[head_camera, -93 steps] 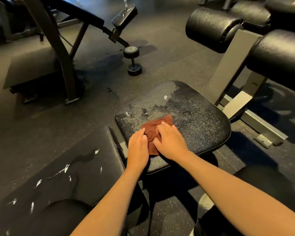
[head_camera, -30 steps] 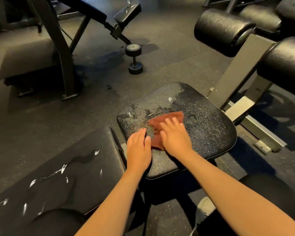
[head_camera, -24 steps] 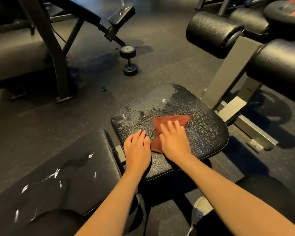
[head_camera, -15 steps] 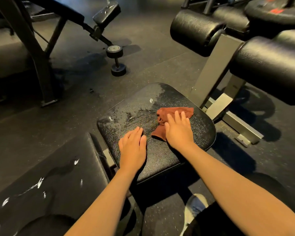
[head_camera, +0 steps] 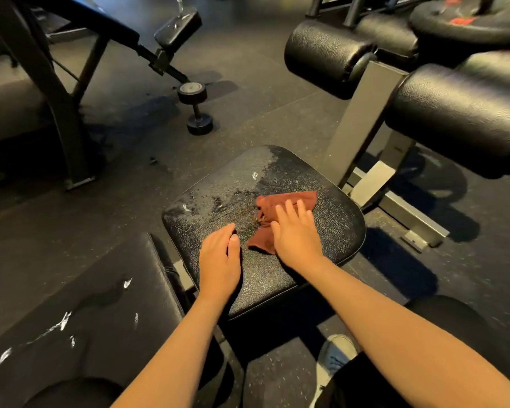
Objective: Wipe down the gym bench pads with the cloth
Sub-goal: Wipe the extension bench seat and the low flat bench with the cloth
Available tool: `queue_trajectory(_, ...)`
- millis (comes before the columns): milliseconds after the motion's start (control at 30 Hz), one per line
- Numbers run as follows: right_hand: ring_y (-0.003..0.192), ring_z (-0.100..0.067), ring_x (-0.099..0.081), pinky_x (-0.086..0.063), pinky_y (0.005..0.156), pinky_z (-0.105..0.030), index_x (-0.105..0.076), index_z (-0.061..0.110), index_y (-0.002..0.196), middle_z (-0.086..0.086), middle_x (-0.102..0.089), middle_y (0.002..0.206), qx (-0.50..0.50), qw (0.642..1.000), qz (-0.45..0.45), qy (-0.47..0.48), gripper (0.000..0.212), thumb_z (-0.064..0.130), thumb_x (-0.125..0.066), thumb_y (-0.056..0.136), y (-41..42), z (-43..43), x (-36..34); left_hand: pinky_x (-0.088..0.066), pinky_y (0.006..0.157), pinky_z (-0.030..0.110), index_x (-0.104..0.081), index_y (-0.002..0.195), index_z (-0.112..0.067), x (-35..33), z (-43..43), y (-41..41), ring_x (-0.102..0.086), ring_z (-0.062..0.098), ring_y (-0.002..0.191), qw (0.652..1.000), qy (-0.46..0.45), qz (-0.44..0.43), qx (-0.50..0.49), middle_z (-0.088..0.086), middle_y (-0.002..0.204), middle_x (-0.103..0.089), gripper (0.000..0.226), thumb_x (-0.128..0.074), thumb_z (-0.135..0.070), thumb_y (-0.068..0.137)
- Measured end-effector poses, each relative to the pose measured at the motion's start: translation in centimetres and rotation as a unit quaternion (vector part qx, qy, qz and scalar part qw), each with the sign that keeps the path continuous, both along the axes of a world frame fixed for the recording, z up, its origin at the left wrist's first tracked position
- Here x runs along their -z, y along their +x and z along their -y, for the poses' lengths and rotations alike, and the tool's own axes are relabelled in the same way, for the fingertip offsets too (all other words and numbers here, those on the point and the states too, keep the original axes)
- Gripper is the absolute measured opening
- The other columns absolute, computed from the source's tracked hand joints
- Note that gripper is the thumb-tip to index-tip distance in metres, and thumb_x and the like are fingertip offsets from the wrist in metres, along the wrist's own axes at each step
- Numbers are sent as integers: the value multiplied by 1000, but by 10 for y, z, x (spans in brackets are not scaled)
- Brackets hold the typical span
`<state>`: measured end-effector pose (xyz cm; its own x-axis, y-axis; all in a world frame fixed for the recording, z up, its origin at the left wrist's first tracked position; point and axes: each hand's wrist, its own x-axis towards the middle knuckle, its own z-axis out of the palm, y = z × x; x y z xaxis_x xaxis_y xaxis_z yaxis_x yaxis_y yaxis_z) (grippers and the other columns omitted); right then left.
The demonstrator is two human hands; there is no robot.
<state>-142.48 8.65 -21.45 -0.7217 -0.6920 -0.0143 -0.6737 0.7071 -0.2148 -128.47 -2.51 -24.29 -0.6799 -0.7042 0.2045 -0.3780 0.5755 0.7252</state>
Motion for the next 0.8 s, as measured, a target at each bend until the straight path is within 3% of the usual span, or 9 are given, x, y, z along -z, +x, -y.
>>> queue_trajectory(133,153,-38,3,1,123,-51,-4,20,160,-15,-9,166,-38,999,13,-3,57,39,-17,108,31,10,-1,-24,107,22,-55,142,-15,-2,-1,1,-40,4,127,999,43,-8,-26,-5,140,-56,40,-38,-26,108)
queue_trajectory(300,154,-33,2,3,124,-47,-21,30,158,-11,-14,166,-175,983,46,-14,52,37,-26,107,59,24,2,-33,117,41,-59,139,-11,-1,7,0,-49,20,133,995,81,-31,-41,4,142,-58,44,-39,-31,105)
queue_trajectory(433,154,-32,4,1,124,-47,-22,27,158,-10,-11,167,-98,995,19,-6,53,43,-24,107,21,27,2,-39,109,41,-66,125,-11,3,27,12,-59,26,116,999,-12,11,-33,3,121,-68,40,-42,-29,99)
queue_trajectory(533,153,-32,10,6,124,-48,-13,23,160,-9,-3,168,-15,999,29,21,57,44,-17,107,16,38,-1,-28,117,40,-62,135,-10,7,47,21,-49,29,134,993,-47,74,-73,8,139,-60,40,-45,-27,103)
queue_trajectory(600,153,-33,10,4,124,-50,-12,24,160,-8,-4,168,-63,997,28,27,57,44,-15,107,34,51,-3,-20,121,39,-58,140,-9,13,57,21,-39,28,142,989,-46,103,-93,11,150,-50,46,-41,-31,104)
queue_trajectory(700,154,-31,4,-1,125,-49,-17,25,159,-5,-10,167,-197,980,11,31,55,44,-17,107,55,64,-2,-24,118,39,-60,139,-18,21,66,19,-42,26,139,985,-65,122,-101,5,150,-51,56,-26,-39,99)
queue_trajectory(800,154,-29,0,-4,125,-48,-22,23,158,-5,-14,167,-196,980,-5,18,53,42,-18,108,34,73,-1,-26,117,38,-60,140,-19,25,68,25,-41,24,137,987,-74,100,-101,1,150,-51,49,-32,-35,102)
